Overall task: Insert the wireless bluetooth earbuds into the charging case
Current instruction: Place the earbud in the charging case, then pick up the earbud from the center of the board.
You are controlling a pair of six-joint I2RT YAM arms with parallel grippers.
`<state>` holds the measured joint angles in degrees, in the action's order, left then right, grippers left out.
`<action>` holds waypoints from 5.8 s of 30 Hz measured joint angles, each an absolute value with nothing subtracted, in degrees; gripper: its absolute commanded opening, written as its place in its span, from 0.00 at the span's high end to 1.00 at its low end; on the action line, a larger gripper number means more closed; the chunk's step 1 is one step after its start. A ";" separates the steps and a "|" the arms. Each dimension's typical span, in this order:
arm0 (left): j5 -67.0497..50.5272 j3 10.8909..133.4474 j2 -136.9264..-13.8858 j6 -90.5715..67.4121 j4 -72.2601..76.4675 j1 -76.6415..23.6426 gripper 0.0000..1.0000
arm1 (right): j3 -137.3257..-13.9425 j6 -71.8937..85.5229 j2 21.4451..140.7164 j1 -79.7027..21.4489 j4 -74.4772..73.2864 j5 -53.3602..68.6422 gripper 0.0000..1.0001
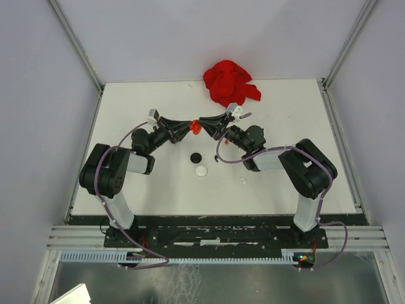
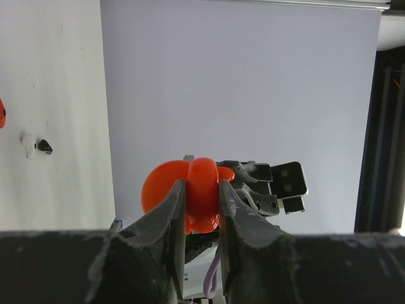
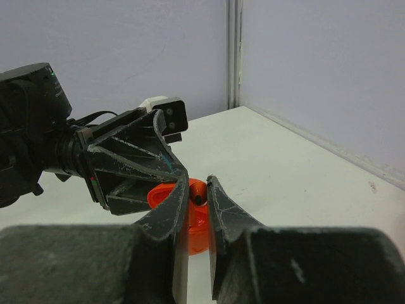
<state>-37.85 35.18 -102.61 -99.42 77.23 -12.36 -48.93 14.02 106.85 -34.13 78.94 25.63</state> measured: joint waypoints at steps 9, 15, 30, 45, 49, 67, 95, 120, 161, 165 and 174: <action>-37.71 35.18 -102.61 -100.64 78.26 -12.36 0.97 | -48.14 13.67 106.85 -34.15 79.50 25.65 0.98; -37.56 35.18 -102.61 -101.54 78.43 -12.36 0.97 | -47.79 13.67 106.85 -34.15 80.01 25.65 0.98; -36.32 35.20 -103.48 -102.43 80.77 -12.40 0.97 | -46.68 13.98 106.85 -34.15 80.20 25.52 0.42; -35.99 33.85 -105.86 -102.35 80.53 -12.40 0.97 | -44.40 17.37 94.56 -33.08 71.00 16.23 0.39; -35.44 33.80 -105.86 -101.58 79.48 -12.40 0.97 | -52.58 16.51 86.50 -32.95 42.33 8.99 0.31; -28.40 35.38 -99.70 -90.28 61.34 -13.02 0.97 | -69.04 11.44 94.39 -38.13 -12.14 -2.13 0.24; -28.64 34.94 -99.24 -88.82 60.07 -15.25 0.97 | -80.84 11.73 104.33 -40.14 -16.03 -7.27 0.24; -28.82 34.15 -99.15 -88.84 61.98 -14.52 0.97 | -88.44 14.72 110.83 -32.64 -26.09 -9.19 0.27; -28.88 31.73 -99.15 -88.88 65.32 -13.80 0.97 | -91.68 16.08 122.43 -31.03 -32.49 1.19 0.29; -28.91 31.73 -99.15 -88.88 65.32 -13.56 0.97 | -92.36 16.51 122.89 -31.03 -31.99 2.07 0.30; -29.06 31.73 -99.15 -88.90 65.32 -13.17 0.97 | -94.61 16.88 124.46 -31.40 -31.73 3.18 0.30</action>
<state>-29.06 31.73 -99.15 -88.90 65.32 -13.17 -94.61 16.88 124.46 -31.40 -31.73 3.18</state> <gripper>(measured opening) 0.291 0.702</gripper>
